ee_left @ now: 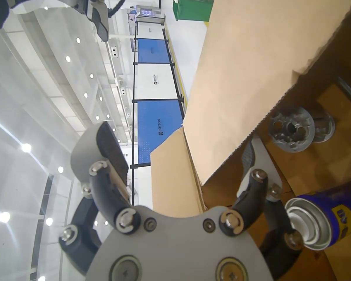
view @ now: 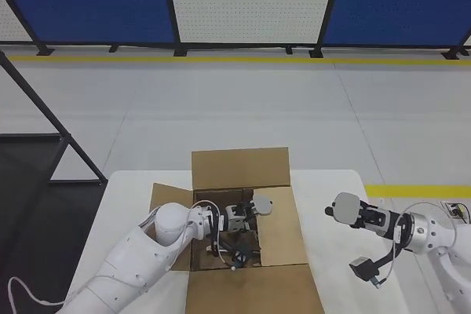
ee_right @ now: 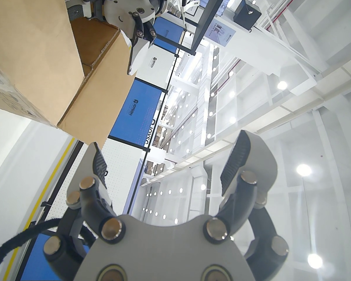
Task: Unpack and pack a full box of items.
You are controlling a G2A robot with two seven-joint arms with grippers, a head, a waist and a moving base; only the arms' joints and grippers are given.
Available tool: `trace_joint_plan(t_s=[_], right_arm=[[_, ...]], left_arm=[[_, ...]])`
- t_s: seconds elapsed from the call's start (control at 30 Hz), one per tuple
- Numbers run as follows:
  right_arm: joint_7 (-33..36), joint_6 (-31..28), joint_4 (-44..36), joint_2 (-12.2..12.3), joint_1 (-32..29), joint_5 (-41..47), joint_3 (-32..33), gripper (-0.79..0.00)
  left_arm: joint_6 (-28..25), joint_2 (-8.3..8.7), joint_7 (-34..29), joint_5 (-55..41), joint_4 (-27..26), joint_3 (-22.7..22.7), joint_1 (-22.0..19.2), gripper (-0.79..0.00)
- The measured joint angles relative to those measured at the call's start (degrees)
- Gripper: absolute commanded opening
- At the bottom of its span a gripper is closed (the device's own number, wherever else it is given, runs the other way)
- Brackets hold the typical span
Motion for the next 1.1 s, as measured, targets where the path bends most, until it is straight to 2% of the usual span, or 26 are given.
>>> trace_joint_plan(t_s=[0.23,0.5,0.87,1.1], right_arm=[[-1.9,-1.4,0.5,0.2,0.9,-0.5,-1.7,0.000],[-4.3,-3.0,1.4,0.2,3.3,-1.2,-4.5,0.000],[-9.0,2.4,0.4,0.7,3.0,-0.4,-5.0,0.000],[-11.3,4.5,-2.3,1.4,0.0,-1.3,-3.7,0.000]], left_arm=[[1.7,-1.24,0.4,-0.3,0.9,0.4,-0.6,0.000],[1.5,-1.61,0.7,1.2,-0.6,-0.4,-1.4,0.000],[0.7,-1.59,-0.1,2.6,-4.9,-2.7,-1.9,0.000],[0.2,-2.92,-0.9,3.0,-5.5,-1.7,-3.5,0.000]])
